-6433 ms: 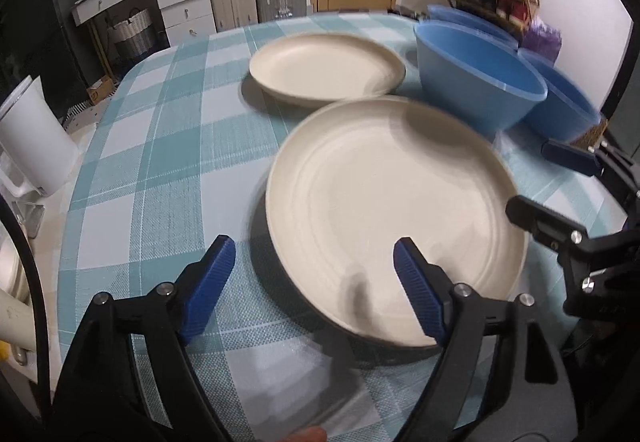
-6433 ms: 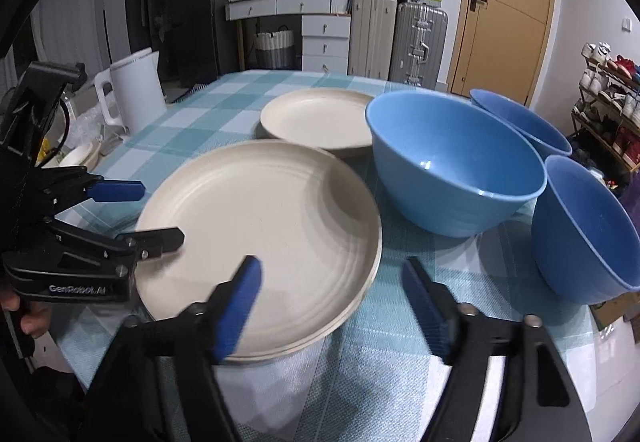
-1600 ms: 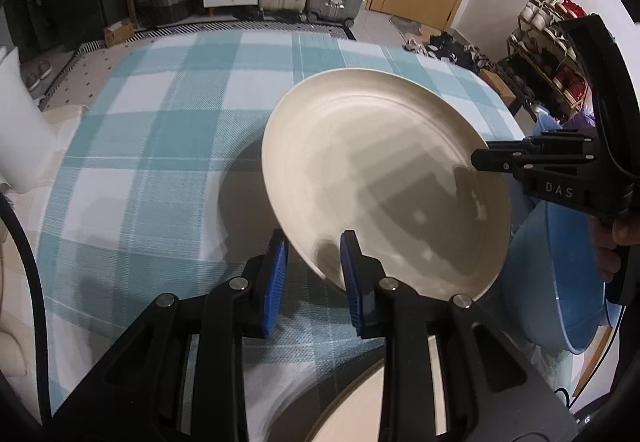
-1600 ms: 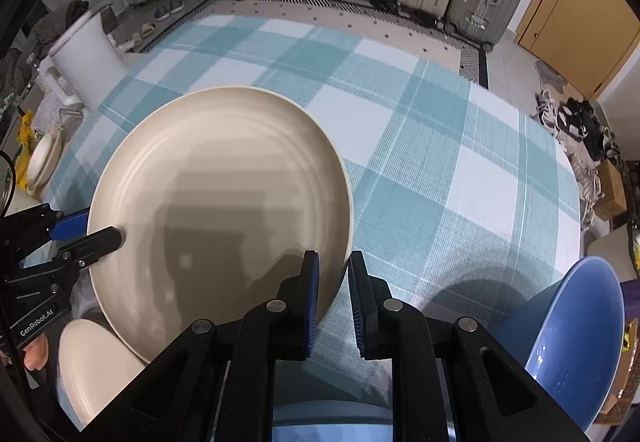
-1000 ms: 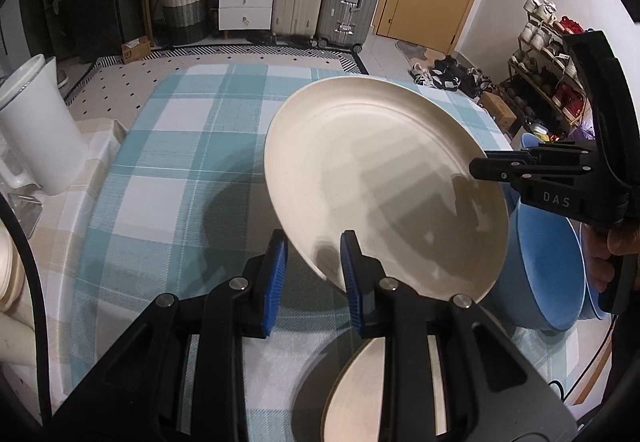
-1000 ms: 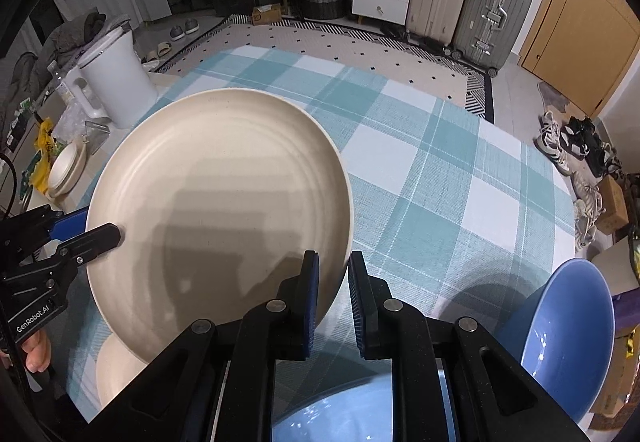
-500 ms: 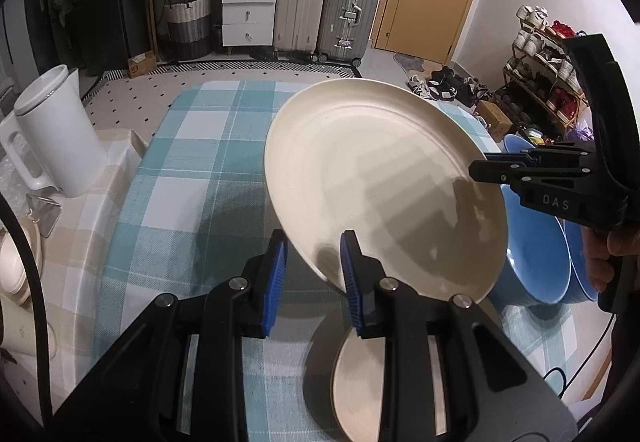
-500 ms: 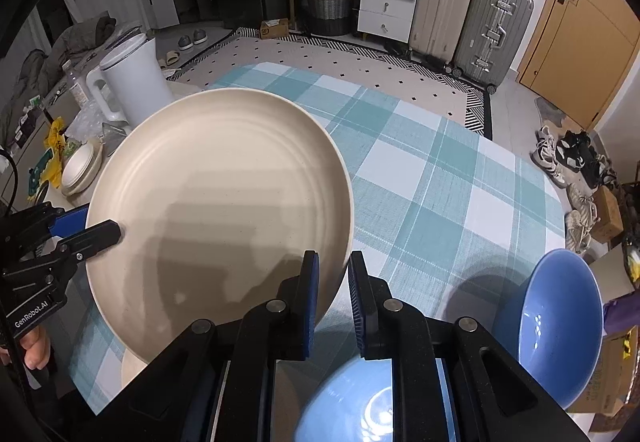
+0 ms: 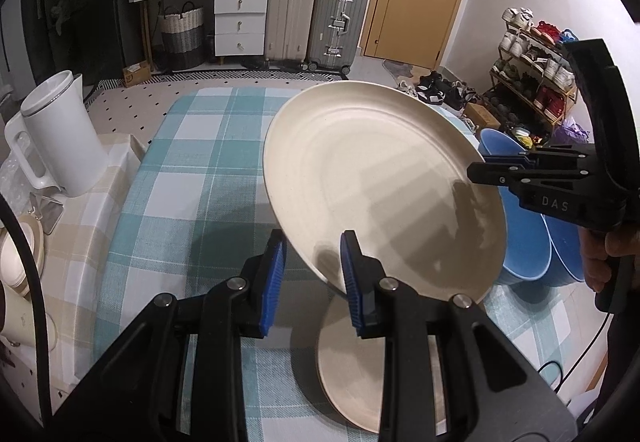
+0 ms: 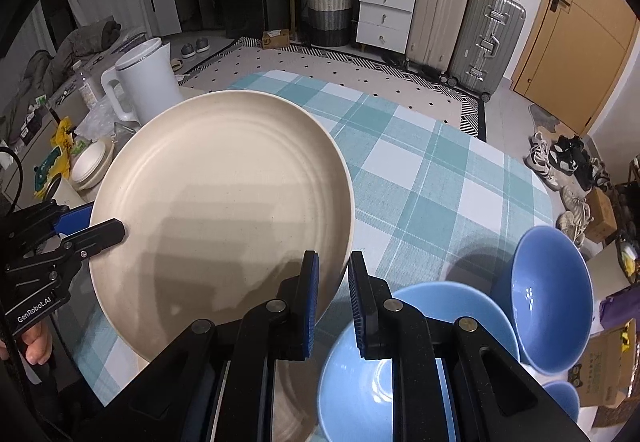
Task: Organize plates and bowls
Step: 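Lift the cream plates with both tools and carry them toward the blue bowls, then carry the held cream plates with both tools beside the blue bowls, then lower the cream plates onto the plate stack and open both tools, then move both tools over the blue bowls toward their rims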
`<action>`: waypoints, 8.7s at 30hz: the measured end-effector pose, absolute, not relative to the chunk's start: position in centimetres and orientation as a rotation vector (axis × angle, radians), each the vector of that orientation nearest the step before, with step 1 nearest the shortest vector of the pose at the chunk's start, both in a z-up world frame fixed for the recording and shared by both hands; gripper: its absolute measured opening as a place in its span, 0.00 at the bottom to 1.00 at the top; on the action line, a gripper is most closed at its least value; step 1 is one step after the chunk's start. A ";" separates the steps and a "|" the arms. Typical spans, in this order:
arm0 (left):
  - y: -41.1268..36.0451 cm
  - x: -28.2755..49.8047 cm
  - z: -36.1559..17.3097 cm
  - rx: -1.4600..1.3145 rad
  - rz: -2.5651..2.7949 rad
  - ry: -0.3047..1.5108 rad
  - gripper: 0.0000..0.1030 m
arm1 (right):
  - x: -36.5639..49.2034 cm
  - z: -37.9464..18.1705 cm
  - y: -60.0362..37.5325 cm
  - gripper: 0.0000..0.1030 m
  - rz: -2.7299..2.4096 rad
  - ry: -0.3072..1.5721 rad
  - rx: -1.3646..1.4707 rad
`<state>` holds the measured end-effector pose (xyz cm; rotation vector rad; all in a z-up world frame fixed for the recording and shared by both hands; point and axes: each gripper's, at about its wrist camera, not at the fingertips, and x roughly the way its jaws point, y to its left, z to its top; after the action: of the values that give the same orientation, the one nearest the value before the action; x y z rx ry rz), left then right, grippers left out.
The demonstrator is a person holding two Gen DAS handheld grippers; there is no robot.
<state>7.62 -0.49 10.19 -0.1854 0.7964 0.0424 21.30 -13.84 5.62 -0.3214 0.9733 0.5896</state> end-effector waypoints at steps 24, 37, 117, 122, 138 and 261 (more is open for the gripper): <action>-3.0 2.4 10.4 -0.145 -0.009 0.775 0.23 | 15.2 5.5 -16.3 0.15 0.572 0.949 -0.287; -3.1 0.7 9.4 -0.132 -0.013 0.779 0.23 | 12.6 4.0 -17.0 0.15 0.583 0.942 -0.271; -7.0 2.7 -1.2 0.121 -0.027 0.985 0.25 | 6.8 -3.4 -19.9 0.19 0.503 0.950 -0.200; -7.1 2.7 -1.3 0.138 -0.027 0.989 0.26 | 6.6 -3.4 -19.9 0.19 0.503 0.951 -0.201; -8.1 2.6 -2.1 0.210 -0.011 1.001 0.31 | 6.0 -4.2 -20.3 0.19 0.487 0.955 -0.208; -22.1 29.4 10.0 -0.014 -0.285 0.889 0.99 | 19.3 9.9 -44.7 0.99 0.159 0.783 0.035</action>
<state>29.41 -22.08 10.01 -0.0144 0.8887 -0.2854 19.25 -44.71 9.87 0.0349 0.7830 0.1588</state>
